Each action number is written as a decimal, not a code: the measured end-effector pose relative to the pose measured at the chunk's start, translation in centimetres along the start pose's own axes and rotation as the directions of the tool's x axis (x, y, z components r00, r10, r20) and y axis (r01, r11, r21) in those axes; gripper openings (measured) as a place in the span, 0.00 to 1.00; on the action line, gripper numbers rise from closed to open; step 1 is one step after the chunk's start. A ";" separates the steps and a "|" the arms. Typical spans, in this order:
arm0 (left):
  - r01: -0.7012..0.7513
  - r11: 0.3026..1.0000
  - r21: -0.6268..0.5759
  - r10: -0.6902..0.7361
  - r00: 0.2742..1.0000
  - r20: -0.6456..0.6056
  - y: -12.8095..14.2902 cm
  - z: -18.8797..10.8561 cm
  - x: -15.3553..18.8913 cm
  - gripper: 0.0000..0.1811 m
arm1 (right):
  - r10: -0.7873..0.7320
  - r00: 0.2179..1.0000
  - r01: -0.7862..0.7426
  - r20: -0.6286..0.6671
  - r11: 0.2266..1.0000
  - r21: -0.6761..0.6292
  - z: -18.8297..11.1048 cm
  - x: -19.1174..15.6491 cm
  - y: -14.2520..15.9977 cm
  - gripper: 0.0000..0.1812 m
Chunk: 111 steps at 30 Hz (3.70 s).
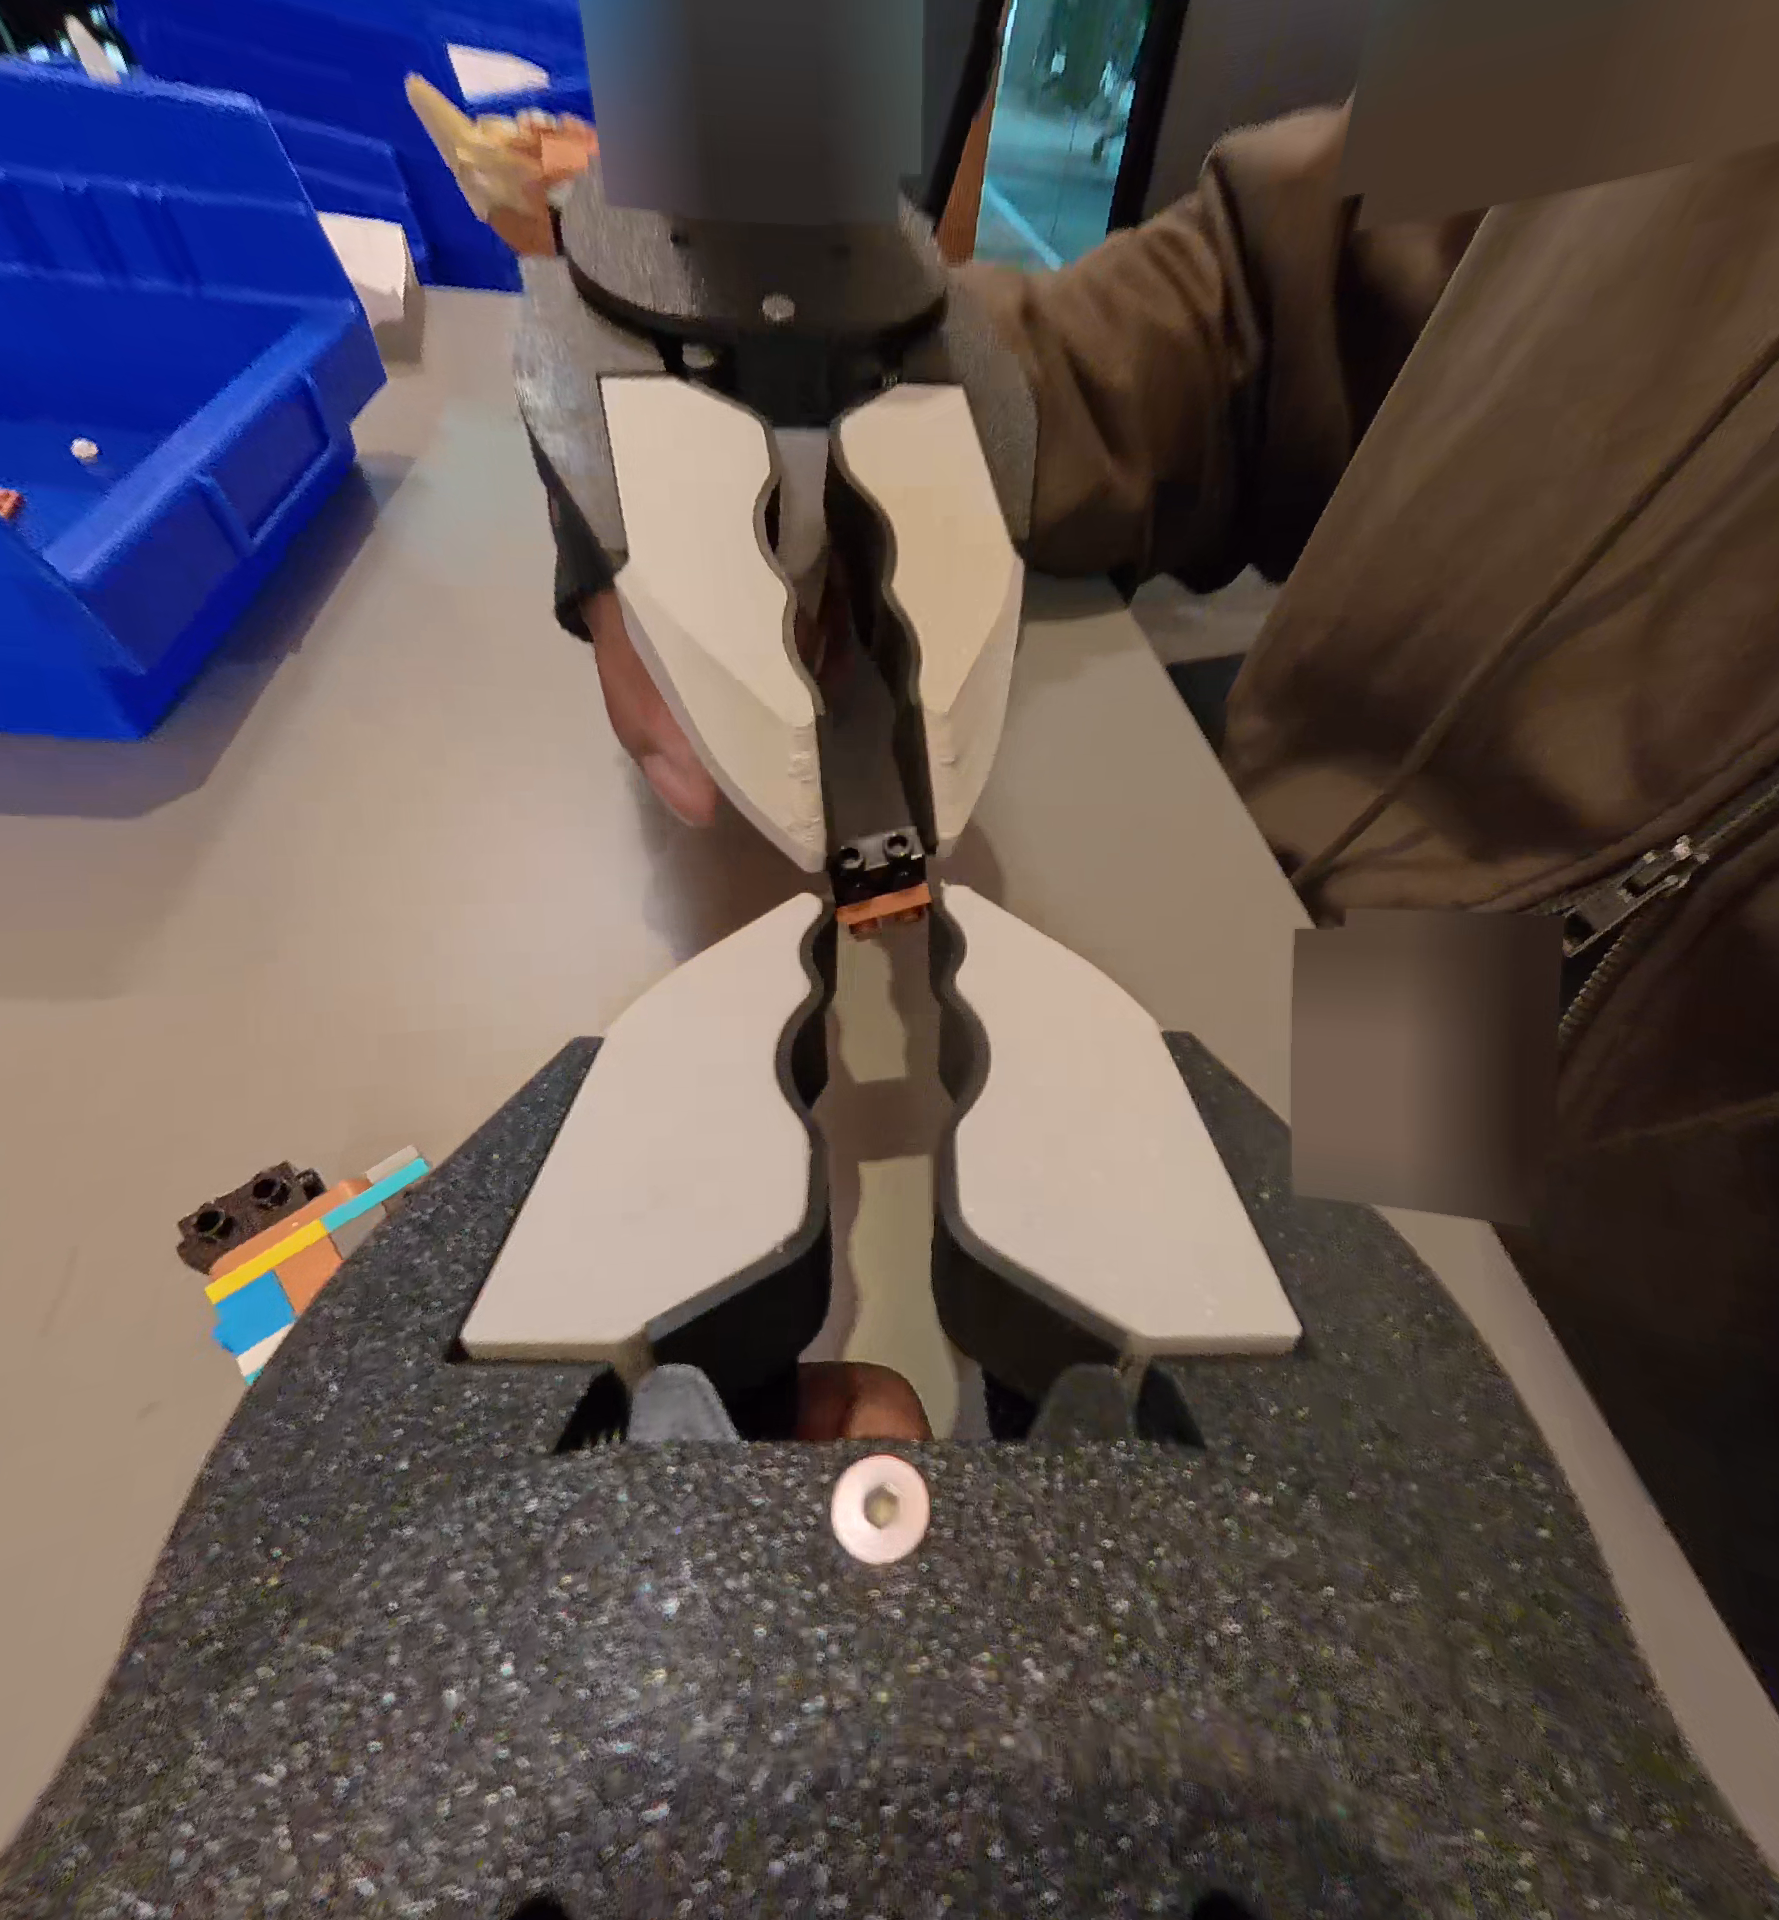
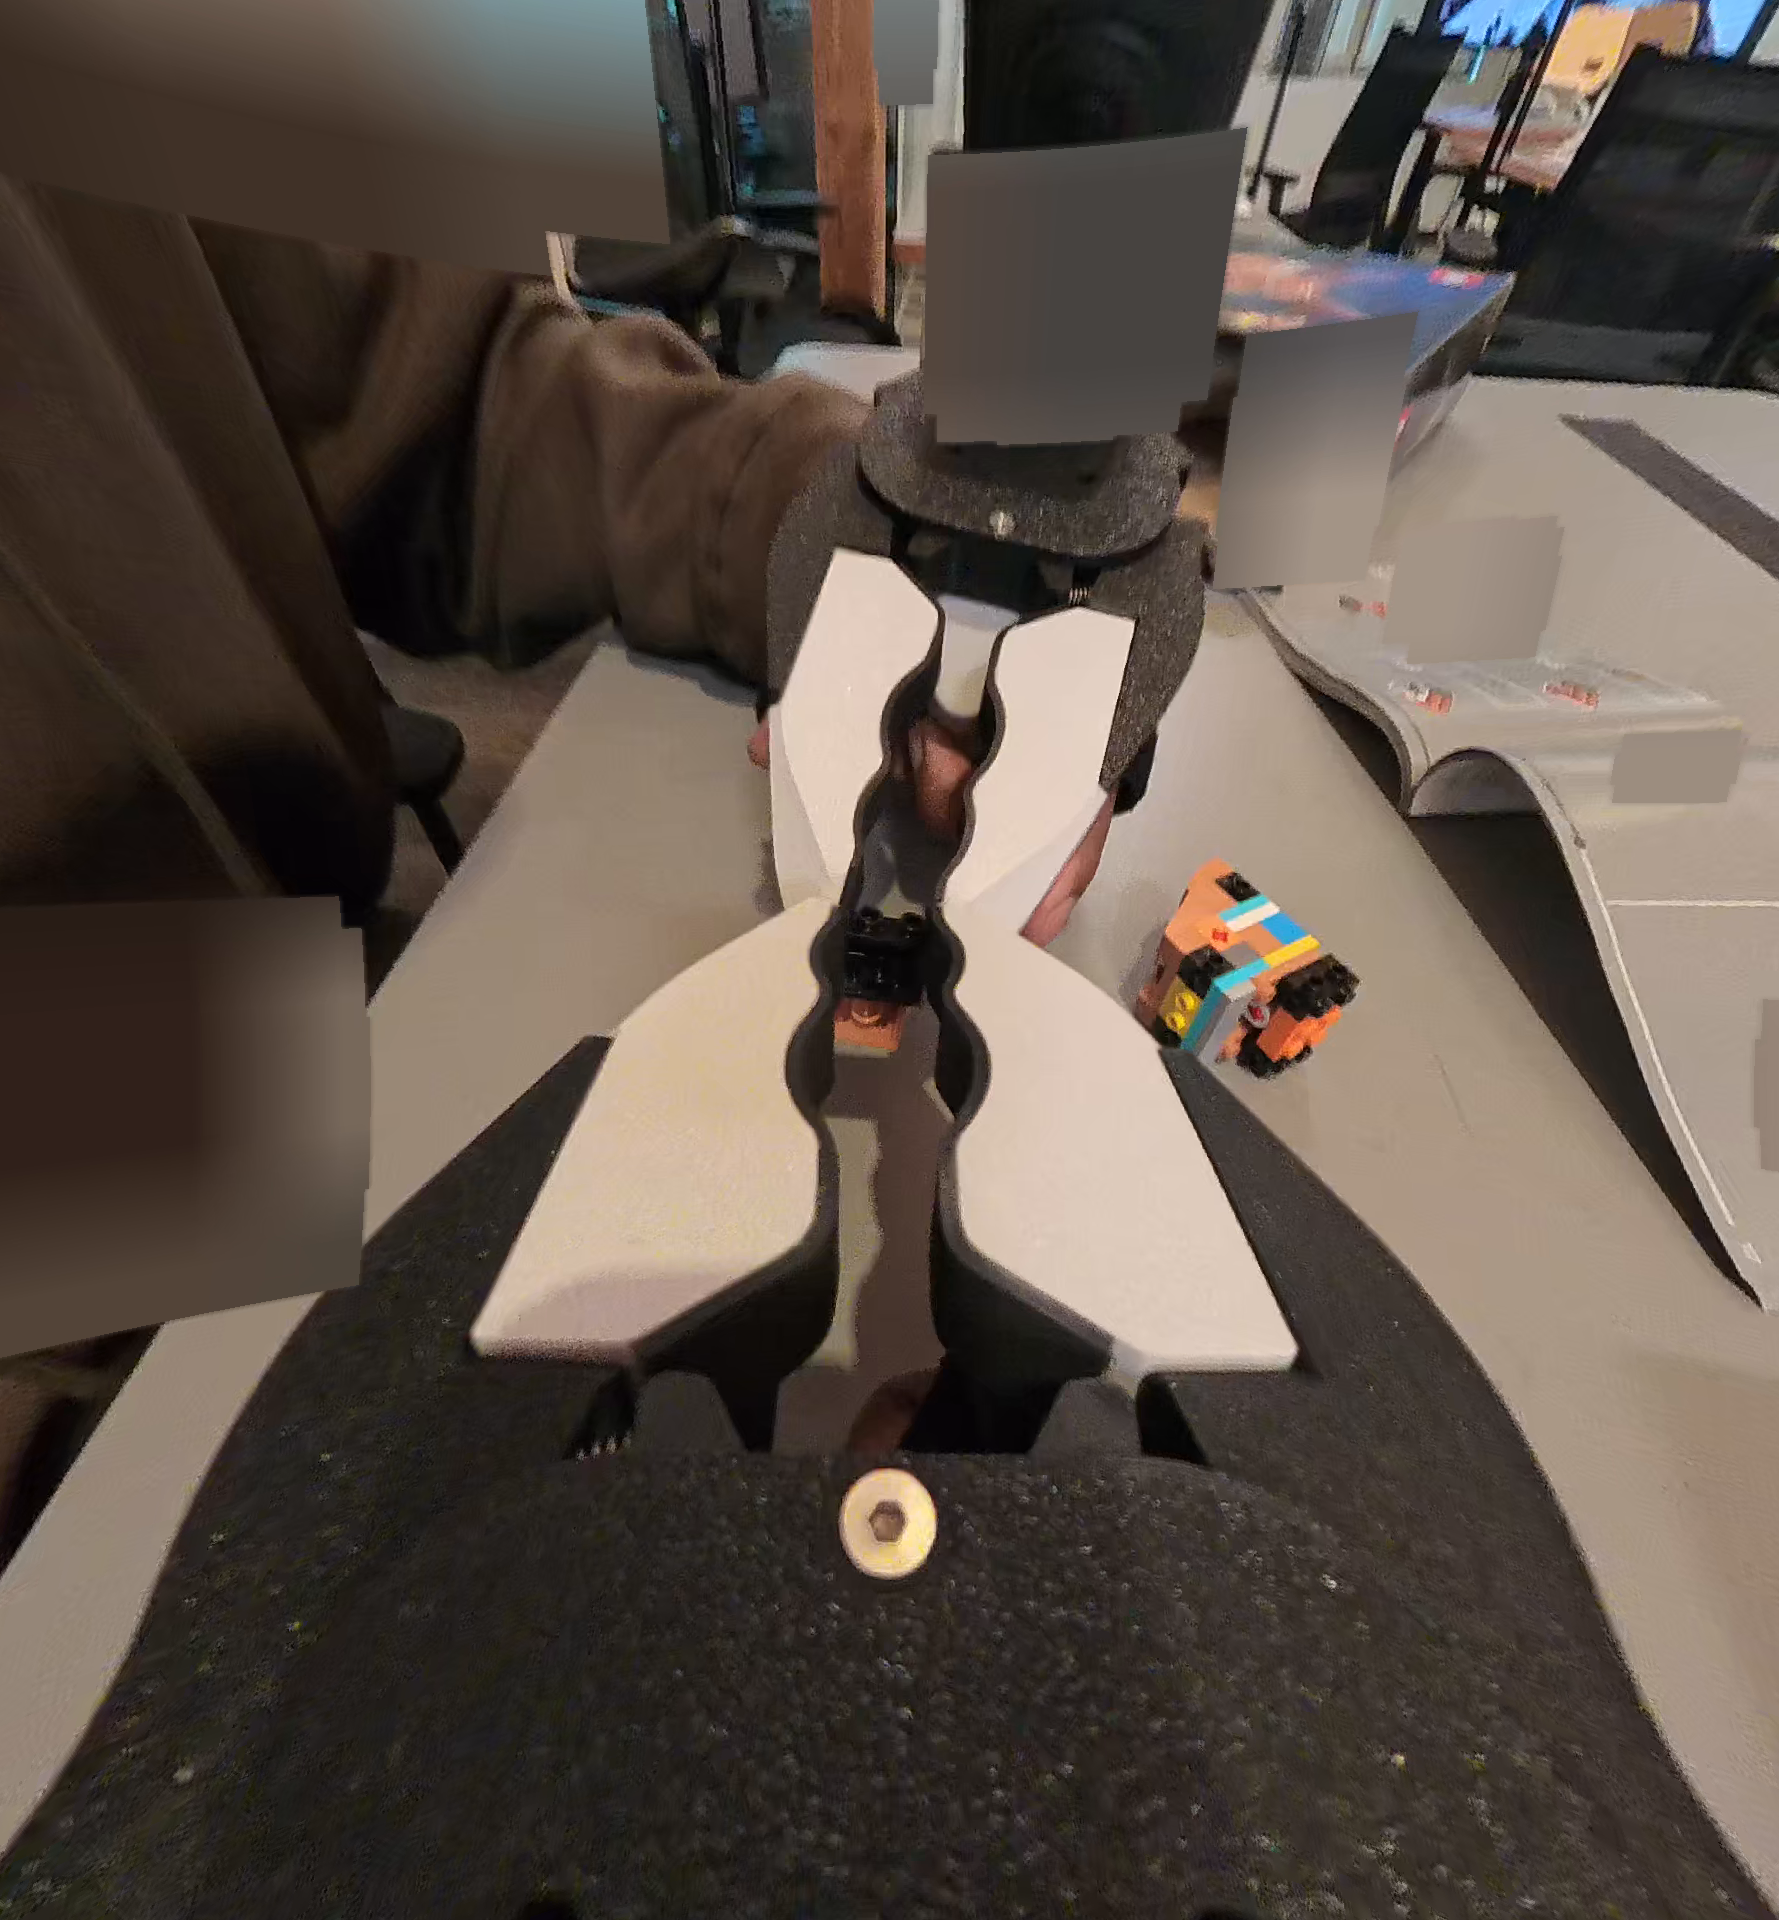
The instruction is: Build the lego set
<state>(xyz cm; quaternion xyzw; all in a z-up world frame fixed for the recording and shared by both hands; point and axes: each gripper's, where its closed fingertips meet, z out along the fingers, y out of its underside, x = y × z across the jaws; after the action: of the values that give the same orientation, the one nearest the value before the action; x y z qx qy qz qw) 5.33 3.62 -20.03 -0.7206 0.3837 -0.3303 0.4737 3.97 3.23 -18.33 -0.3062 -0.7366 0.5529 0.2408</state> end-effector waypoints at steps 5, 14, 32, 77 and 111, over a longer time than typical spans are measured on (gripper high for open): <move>0.070 0.988 0.138 -0.064 0.997 -0.043 -1.8 -0.6 0.3 0.09 | 0.069 0.997 -0.073 0.034 0.990 0.123 -0.4 0.0 -1.8 0.07; 0.173 0.934 0.312 -0.153 0.984 -0.087 -3.8 -1.5 0.1 0.09 | 0.193 0.978 -0.206 0.073 0.939 0.274 -0.8 0.7 -3.9 0.08; 0.342 0.767 0.544 -0.275 0.940 -0.202 -6.4 -2.9 -0.8 0.09 | 0.394 0.912 -0.400 0.116 0.790 0.465 -1.1 2.8 -6.8 0.04; 0.162 0.730 0.663 -0.030 0.978 -0.207 -8.0 -4.4 2.3 0.09 | 0.249 0.959 -0.284 0.136 0.836 0.469 0.1 0.3 -9.4 0.08; 0.149 0.734 0.663 -0.042 0.984 -0.175 -8.0 -4.7 2.0 0.09 | -0.748 0.453 0.810 -0.485 0.572 -0.126 0.1 -0.6 -8.0 0.22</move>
<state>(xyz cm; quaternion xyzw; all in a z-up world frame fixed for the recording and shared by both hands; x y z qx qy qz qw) 4.24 1.90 -10.75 -0.4929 0.2350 -0.5229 0.6545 2.82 1.13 -10.65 -0.0472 -0.6716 0.3280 0.6626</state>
